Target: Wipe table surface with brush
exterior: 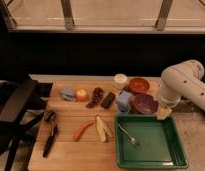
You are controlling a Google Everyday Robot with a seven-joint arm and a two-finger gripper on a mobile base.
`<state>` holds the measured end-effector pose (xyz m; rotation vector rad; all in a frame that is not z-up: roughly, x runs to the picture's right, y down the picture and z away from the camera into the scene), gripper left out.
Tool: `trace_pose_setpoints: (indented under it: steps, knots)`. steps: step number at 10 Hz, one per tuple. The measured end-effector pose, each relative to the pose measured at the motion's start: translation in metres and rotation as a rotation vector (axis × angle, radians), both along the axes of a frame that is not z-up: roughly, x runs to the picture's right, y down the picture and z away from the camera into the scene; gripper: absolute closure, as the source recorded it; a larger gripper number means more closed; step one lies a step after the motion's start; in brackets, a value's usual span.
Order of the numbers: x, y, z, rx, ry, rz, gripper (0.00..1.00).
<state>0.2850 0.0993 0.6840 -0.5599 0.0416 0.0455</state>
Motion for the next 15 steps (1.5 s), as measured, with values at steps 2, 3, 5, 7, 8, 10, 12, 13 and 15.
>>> trace_pose_setpoints:
  steps: [2,3,5,7,8,10,12,13,15]
  knots:
    - [0.0000,0.0000,0.0000,0.000,0.000,0.000,0.35]
    - [0.0000,0.0000,0.0000,0.000,0.000,0.000,0.35]
    - [0.0000,0.0002,0.0002,0.000,0.000,0.000,0.35]
    - [0.0000,0.0002,0.0002,0.000,0.000,0.000,0.35]
    - [0.0000,0.0002,0.0002,0.000,0.000,0.000,0.35]
    - [0.0002,0.0010,0.0005,-0.003,0.000,0.000,0.35]
    - [0.0002,0.0012,0.0005,-0.003,0.000,0.001,0.35]
    - [0.0002,0.0011,0.0006,-0.003,-0.001,0.000,0.35]
    - [-0.0017,-0.0051,0.0015,0.005,-0.037,-0.036,0.35]
